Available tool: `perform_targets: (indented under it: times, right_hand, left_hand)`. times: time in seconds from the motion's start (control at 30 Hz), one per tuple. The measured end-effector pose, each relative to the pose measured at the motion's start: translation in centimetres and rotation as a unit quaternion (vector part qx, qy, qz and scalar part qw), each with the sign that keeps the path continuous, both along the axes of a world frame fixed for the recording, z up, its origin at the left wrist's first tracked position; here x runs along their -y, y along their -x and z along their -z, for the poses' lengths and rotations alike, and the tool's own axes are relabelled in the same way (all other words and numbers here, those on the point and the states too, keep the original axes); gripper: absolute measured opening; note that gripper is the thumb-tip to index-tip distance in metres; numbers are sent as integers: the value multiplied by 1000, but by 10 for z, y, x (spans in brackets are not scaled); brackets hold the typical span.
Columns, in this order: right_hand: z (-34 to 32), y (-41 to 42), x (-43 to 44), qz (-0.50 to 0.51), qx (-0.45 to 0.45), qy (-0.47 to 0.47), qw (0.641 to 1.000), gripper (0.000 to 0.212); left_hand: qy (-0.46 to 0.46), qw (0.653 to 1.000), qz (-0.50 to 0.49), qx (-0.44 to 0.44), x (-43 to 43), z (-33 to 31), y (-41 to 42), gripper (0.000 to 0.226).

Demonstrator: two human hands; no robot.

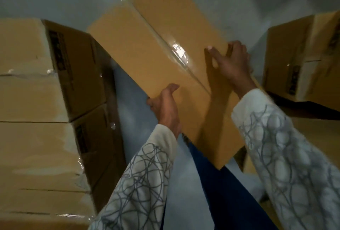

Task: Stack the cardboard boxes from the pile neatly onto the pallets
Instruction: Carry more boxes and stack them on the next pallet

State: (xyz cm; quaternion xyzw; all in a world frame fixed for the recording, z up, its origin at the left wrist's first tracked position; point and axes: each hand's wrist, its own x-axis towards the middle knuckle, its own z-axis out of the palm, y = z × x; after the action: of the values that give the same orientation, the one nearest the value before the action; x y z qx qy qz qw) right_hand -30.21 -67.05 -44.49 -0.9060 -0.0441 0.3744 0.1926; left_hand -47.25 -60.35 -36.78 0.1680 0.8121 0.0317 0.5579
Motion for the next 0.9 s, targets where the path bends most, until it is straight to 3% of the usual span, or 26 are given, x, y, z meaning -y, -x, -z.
perform_targets:
  times: [0.17, 0.27, 0.37, 0.47, 0.6, 0.7, 0.9]
  right_hand:
    - [-143, 7, -10, 11, 26, -37, 999, 89]
    - [-256, 17, -26, 3, 99, -52, 994, 82]
    - [-361, 44, -45, -45, 171, -78, 981, 76]
    - [-440, 75, -57, -98, 184, -123, 970, 75]
    - [-508, 118, -61, -172, 174, -188, 951, 83]
    - [-549, 157, -54, -249, 191, -209, 926, 88]
    - [-602, 246, -30, -392, 156, -246, 872, 93]
  left_hand:
    - [-88, 995, 34, -12, -36, -104, -2, 108]
    - [-131, 986, 101, -5, -57, -197, 4, 101]
    - [-188, 975, 118, -31, -71, -276, 28, 80]
    - [-212, 975, 60, -44, -73, -341, 63, 88]
    - [-253, 967, -29, -11, -37, -416, 115, 69]
    - [-273, 956, -109, -7, 6, -454, 153, 88]
    - [-299, 923, -239, -52, 69, -517, 243, 97]
